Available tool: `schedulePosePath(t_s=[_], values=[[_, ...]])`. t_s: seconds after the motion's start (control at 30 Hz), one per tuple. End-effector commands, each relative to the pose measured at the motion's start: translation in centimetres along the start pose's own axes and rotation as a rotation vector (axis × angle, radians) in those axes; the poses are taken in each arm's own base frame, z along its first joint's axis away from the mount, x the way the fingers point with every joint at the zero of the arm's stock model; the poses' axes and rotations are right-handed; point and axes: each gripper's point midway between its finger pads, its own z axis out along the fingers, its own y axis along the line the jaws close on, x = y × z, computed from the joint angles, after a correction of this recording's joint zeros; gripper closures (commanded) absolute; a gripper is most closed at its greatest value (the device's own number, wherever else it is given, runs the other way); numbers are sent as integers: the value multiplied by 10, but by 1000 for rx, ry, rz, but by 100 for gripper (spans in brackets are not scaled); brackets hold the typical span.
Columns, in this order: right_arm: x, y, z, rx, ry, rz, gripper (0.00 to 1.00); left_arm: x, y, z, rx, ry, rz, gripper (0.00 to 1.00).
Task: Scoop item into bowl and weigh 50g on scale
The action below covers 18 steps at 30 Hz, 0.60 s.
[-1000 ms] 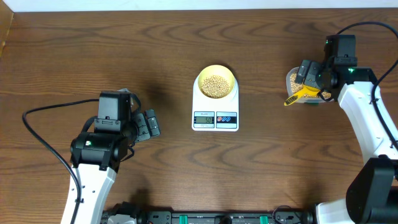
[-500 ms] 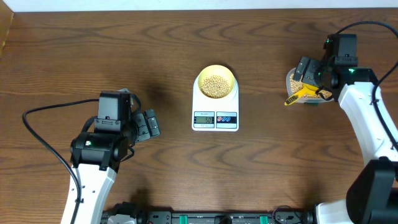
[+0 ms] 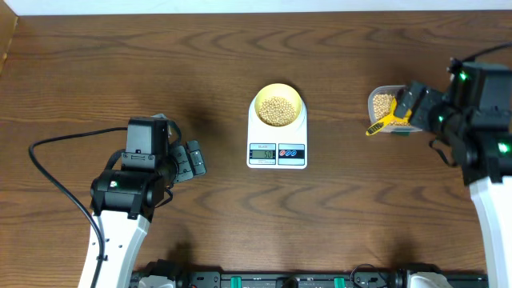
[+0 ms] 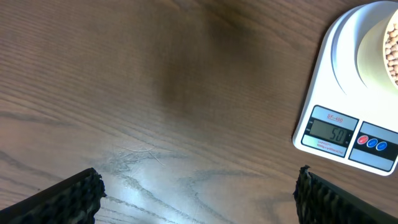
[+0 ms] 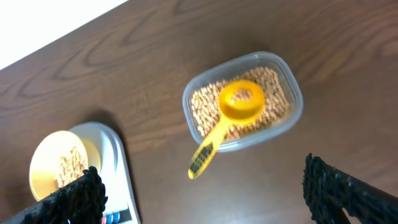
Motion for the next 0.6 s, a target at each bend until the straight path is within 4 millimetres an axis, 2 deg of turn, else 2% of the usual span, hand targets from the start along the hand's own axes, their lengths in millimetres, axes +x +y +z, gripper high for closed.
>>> schedulePosePath(t_s=[0.0,0.17,0.27,0.43,0.57], values=[[-1,4,-20,-24,-27,8,1,0,5,1,-21,-1,4,0],[4,5,-47,-46,-65,4,1,0,5,1,-21,-1,4,0],[15,1,-58,-39,-45,3,1,0,5,1,-21,-1,4,0],[41,-10,-63,-3,50,5,1,0,5,1,-21,-1,4,0],[53,-15,-63,18,99,6,1,0,5,1,-21,-1,4,0]])
